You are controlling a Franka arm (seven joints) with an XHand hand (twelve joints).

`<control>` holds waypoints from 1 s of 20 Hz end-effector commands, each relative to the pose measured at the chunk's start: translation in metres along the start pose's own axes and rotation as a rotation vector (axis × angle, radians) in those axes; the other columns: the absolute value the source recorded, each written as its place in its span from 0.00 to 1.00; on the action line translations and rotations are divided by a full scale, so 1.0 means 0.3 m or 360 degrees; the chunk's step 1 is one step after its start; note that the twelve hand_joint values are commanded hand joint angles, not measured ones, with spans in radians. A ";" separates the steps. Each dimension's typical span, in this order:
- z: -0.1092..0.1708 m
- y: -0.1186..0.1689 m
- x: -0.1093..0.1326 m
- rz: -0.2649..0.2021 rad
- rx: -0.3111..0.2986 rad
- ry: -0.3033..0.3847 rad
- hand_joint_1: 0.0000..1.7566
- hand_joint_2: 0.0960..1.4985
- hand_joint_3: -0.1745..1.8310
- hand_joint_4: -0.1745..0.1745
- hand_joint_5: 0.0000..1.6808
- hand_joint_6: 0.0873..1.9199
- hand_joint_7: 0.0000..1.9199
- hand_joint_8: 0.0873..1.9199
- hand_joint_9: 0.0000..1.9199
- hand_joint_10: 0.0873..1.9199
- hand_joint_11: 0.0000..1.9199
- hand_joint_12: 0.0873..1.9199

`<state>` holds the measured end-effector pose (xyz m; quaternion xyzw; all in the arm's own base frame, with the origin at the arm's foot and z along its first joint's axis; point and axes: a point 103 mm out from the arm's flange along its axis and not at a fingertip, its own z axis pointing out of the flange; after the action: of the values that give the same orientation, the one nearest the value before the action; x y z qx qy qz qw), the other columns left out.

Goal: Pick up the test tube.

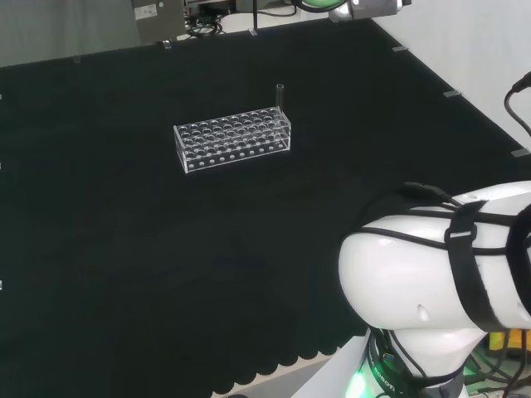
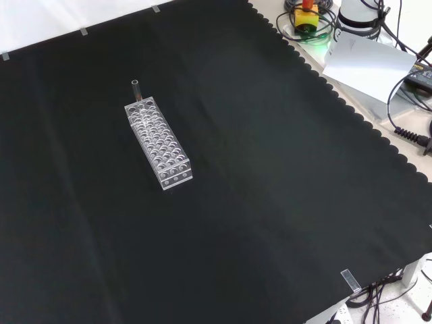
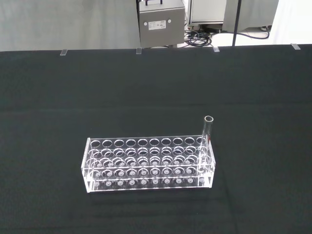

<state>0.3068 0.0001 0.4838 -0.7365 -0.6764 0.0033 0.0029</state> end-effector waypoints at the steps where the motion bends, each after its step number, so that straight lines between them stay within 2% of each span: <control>1: 0.002 0.000 0.001 0.0001 -0.0011 -0.0013 0.28 0.47 0.34 0.42 0.05 0.04 0.04 0.23 0.05 0.32 0.02 0.78; 3: 0.006 0.002 0.002 0.0003 -0.0003 -0.0013 0.24 0.51 0.30 0.43 0.03 0.00 0.01 0.19 0.01 0.30 0.00 0.77; 7: 0.015 0.023 -0.005 0.0025 -0.0015 0.0048 0.23 0.54 0.26 0.43 0.03 0.00 0.00 0.20 0.00 0.32 0.00 0.77; 13: 0.052 0.136 -0.028 0.0021 0.0003 0.0075 0.27 0.55 0.22 0.38 0.08 0.00 0.03 0.36 0.02 0.47 0.00 0.83; 20: 0.140 0.275 -0.055 0.0078 0.0053 0.0112 0.33 0.55 0.22 0.33 0.13 0.00 0.08 0.40 0.08 0.47 0.05 0.83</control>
<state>0.3318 -0.0071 0.4843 -0.7418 -0.6702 -0.0231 0.0055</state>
